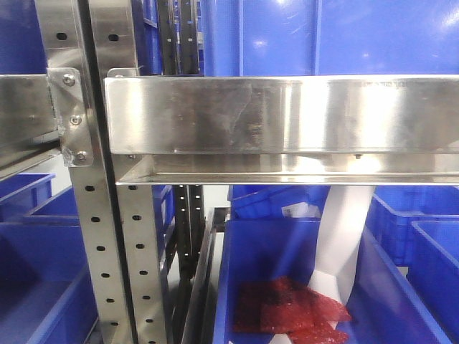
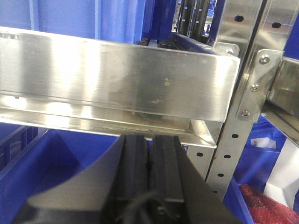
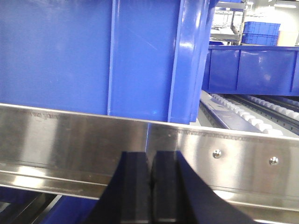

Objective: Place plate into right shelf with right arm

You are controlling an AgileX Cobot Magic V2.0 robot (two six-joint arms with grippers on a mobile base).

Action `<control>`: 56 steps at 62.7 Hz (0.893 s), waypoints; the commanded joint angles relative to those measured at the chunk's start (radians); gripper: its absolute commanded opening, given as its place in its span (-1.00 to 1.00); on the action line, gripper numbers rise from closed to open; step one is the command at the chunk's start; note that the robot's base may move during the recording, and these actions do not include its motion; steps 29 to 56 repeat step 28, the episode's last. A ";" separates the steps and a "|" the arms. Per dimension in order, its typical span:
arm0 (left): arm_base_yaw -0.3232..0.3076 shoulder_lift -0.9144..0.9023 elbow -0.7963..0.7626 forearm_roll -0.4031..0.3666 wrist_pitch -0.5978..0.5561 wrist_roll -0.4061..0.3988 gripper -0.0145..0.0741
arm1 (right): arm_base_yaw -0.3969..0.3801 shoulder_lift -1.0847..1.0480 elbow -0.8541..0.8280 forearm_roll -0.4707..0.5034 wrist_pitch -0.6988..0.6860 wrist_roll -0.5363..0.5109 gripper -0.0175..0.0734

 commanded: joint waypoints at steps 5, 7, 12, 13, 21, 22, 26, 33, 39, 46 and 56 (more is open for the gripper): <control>-0.002 -0.010 0.010 -0.008 -0.090 -0.007 -0.96 | -0.002 -0.018 -0.018 -0.010 -0.095 -0.002 -0.51; -0.002 -0.010 0.010 -0.008 -0.090 -0.007 -0.96 | -0.002 -0.018 -0.018 -0.010 -0.095 -0.002 -0.51; -0.002 -0.010 0.010 -0.008 -0.090 -0.007 -0.96 | -0.002 -0.018 -0.018 -0.010 -0.095 -0.002 -0.51; -0.002 -0.010 0.010 -0.008 -0.090 -0.007 -0.96 | -0.002 -0.018 -0.018 -0.010 -0.095 -0.002 -0.51; -0.002 -0.010 0.010 -0.008 -0.090 -0.007 -0.96 | -0.002 -0.018 -0.018 -0.010 -0.095 -0.002 -0.51; -0.002 -0.010 0.010 -0.008 -0.090 -0.007 -0.96 | -0.002 -0.018 -0.018 -0.010 -0.095 -0.002 -0.51; -0.002 -0.010 0.010 -0.008 -0.090 -0.007 -0.96 | -0.002 -0.018 -0.018 -0.010 -0.095 -0.002 -0.51; -0.002 -0.010 0.010 -0.008 -0.090 -0.007 -0.96 | -0.002 -0.018 -0.018 -0.010 -0.095 -0.002 -0.51; -0.002 -0.010 0.010 -0.008 -0.090 -0.007 -0.96 | -0.002 -0.018 -0.018 -0.010 -0.095 -0.002 -0.51; -0.002 -0.010 0.010 -0.008 -0.090 -0.007 -0.96 | -0.002 -0.018 -0.018 -0.010 -0.095 -0.002 -0.51; -0.002 -0.010 0.010 -0.008 -0.090 -0.007 -0.96 | -0.002 -0.018 -0.018 -0.010 -0.095 -0.002 -0.51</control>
